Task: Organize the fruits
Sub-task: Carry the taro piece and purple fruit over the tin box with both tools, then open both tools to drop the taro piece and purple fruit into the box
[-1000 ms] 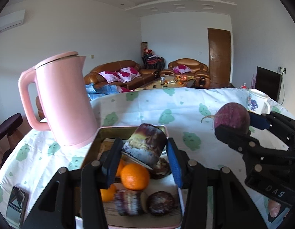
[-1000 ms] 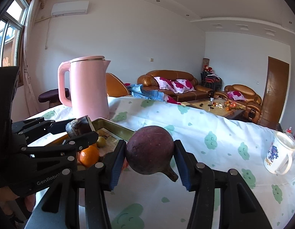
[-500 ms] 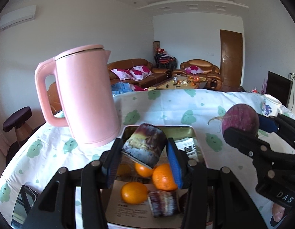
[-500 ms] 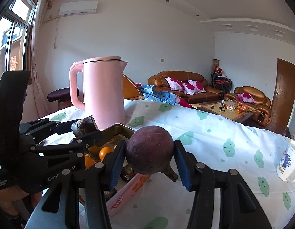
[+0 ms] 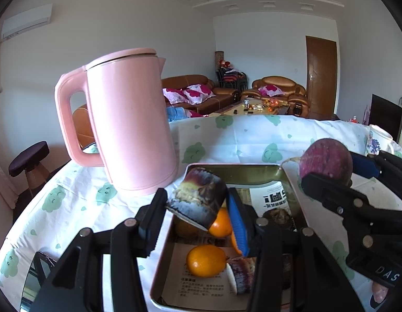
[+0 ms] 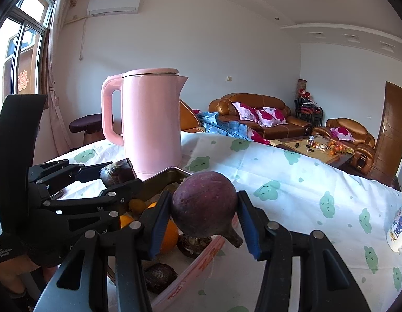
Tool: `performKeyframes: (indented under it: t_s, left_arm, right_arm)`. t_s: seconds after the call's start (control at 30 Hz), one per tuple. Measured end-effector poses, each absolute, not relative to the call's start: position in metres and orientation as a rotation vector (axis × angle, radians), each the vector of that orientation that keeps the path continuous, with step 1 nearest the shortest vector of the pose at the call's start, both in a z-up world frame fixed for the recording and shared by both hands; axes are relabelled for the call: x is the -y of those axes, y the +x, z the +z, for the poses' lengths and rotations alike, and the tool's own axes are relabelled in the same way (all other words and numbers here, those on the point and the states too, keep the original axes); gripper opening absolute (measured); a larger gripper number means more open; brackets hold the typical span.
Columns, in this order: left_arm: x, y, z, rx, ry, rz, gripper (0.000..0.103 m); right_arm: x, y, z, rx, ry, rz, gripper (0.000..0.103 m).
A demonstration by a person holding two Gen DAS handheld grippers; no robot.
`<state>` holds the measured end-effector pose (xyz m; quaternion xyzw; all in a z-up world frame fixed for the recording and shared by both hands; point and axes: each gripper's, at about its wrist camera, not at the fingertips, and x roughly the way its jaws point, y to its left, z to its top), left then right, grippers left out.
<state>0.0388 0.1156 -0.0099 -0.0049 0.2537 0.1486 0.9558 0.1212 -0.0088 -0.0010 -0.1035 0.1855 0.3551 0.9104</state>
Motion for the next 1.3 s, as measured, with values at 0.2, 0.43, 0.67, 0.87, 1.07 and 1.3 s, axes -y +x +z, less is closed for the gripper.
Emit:
performKeyframes:
  t_s: [0.2, 0.43, 0.67, 0.87, 1.07, 1.3]
  left_arm:
    - [-0.121, 0.039, -0.013, -0.525, -0.018, 0.309, 0.048]
    - [-0.126, 0.040, -0.019, -0.544, -0.022, 0.311, 0.048]
    - [-0.134, 0.042, -0.028, -0.578, -0.029, 0.317, 0.048]
    - [-0.137, 0.044, -0.029, -0.599, -0.037, 0.300, 0.048]
    - [-0.137, 0.043, -0.030, -0.612, -0.038, 0.302, 0.056]
    - [-0.142, 0.024, -0.018, -0.541, -0.066, 0.331, 0.086]
  right_arm:
    - [0.000, 0.124, -0.006, -0.397, -0.220, 0.738, 0.052]
    - [-0.012, 0.128, -0.011, -0.417, -0.234, 0.749, 0.052]
    - [-0.024, 0.134, -0.021, -0.456, -0.253, 0.765, 0.053]
    - [-0.026, 0.143, -0.031, -0.526, -0.239, 0.809, 0.053]
    - [-0.025, 0.143, -0.031, -0.526, -0.240, 0.813, 0.055]
    - [-0.010, 0.136, -0.019, -0.471, -0.188, 0.826, 0.076]
